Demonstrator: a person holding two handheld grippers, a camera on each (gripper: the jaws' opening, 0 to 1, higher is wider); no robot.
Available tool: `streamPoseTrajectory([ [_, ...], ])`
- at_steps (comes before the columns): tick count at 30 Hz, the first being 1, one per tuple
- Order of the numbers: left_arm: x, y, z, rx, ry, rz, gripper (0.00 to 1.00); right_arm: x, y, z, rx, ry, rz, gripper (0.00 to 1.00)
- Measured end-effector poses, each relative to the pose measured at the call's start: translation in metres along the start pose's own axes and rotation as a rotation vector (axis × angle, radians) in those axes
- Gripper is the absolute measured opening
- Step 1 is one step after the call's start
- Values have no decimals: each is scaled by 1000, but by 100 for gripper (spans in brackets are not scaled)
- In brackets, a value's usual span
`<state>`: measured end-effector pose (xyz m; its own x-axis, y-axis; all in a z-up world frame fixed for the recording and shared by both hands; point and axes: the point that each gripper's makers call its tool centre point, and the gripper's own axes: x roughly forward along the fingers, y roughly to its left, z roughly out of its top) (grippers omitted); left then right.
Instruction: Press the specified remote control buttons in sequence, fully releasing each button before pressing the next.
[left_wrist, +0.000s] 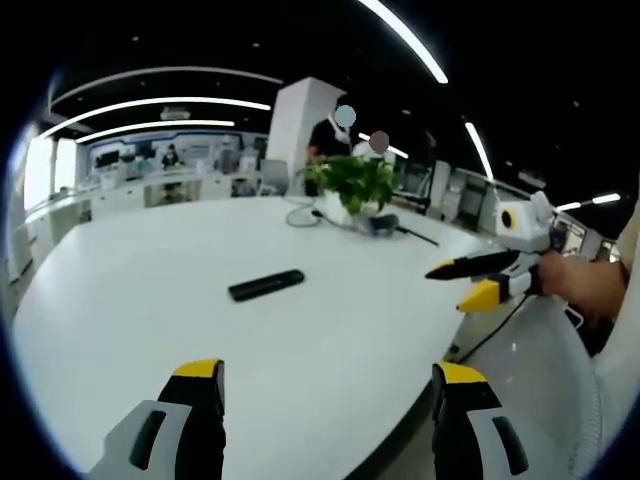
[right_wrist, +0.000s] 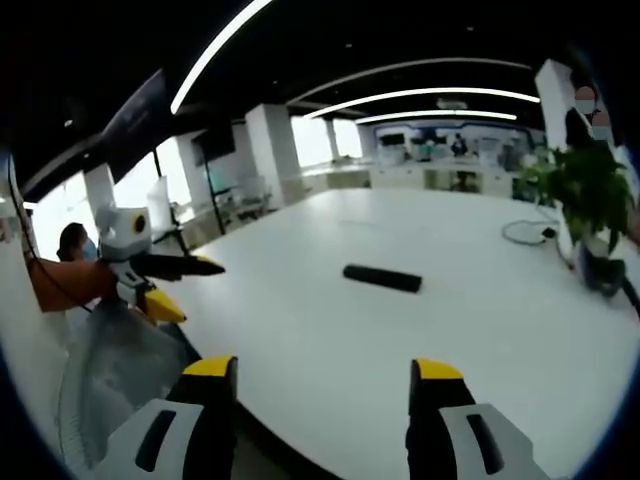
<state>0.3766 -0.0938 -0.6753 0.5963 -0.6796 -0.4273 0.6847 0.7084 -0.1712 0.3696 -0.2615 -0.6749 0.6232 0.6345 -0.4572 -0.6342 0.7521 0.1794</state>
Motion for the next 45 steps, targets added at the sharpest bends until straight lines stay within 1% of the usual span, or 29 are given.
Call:
streamPoseTrajectory([
  [12,1,-1,0,-1,1,-5,88,0,-2,2,-9,-2,-2,67],
  [22,2,0,0,-2,-2,-10,87,3,-1,4,-16,0,12,67],
  [26,3,1,0,-3,-2,-10,87,3,-3,7,-14,-12,13,66],
  [29,4,2,0,-5,0,-10,87,4,-6,12,-27,-33,4,69],
  [30,4,3,0,-6,0,-10,87,4,-6,13,-26,-36,10,68],
  [33,5,2,-1,-8,2,-13,87,4,-4,15,-15,-37,28,61],
  [35,5,2,-1,-6,3,-15,87,4,-2,13,-15,-25,39,59],
  [41,5,3,-1,-11,5,-20,87,8,4,9,-35,6,55,61],
  [45,4,3,-1,-11,5,-23,87,9,5,11,-58,7,60,62],
])
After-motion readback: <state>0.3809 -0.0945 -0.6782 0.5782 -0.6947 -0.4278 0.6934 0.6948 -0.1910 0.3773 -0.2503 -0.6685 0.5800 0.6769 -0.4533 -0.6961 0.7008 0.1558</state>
